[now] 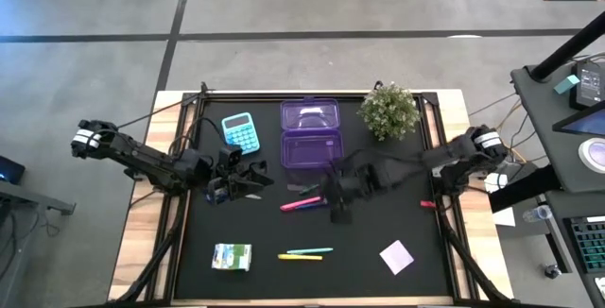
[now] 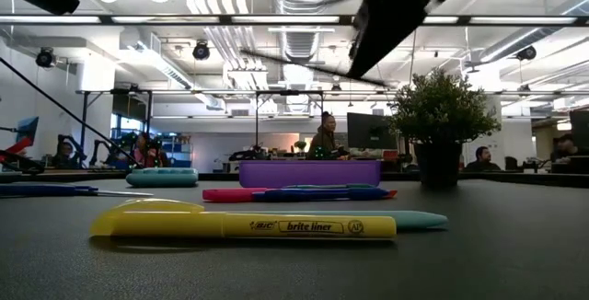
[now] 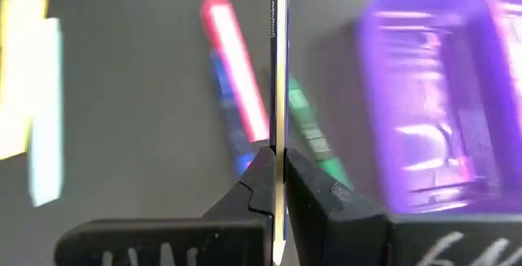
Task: Pack school essentials
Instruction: Put the blue pencil into the purple supply box
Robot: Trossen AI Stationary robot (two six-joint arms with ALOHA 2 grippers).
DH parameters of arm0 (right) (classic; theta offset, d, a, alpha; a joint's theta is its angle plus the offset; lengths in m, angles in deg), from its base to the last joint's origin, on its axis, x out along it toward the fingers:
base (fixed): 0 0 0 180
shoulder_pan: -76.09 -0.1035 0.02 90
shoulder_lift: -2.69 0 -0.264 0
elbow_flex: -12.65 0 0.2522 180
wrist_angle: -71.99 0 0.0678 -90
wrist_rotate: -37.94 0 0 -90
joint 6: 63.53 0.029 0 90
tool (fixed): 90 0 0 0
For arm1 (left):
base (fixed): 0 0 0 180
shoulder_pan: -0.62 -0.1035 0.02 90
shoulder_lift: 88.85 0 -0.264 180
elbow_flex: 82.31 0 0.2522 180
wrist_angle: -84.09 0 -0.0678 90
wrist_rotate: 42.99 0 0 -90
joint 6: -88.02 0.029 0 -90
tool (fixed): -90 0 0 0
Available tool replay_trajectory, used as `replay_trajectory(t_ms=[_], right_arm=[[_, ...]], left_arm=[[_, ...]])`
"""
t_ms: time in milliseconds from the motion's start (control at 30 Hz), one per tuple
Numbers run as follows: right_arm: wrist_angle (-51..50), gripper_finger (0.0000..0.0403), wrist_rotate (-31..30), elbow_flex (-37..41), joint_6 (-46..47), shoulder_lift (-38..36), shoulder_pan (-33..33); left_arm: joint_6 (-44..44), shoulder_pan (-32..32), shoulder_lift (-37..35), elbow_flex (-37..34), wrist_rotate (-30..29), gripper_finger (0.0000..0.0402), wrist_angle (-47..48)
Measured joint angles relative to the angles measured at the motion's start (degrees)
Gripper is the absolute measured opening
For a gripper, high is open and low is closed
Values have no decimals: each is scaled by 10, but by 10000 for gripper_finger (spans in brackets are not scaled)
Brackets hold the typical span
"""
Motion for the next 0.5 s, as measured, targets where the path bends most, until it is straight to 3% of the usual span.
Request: replay_trajectory(t_ms=[233,500], right_arm=[[32,9,6,0,-75,30,112],[45,9,8,0,-129,93,177]], left_arm=[[17,0,0,1,3,173,-1],[13,-1,0,1,3,173,1]])
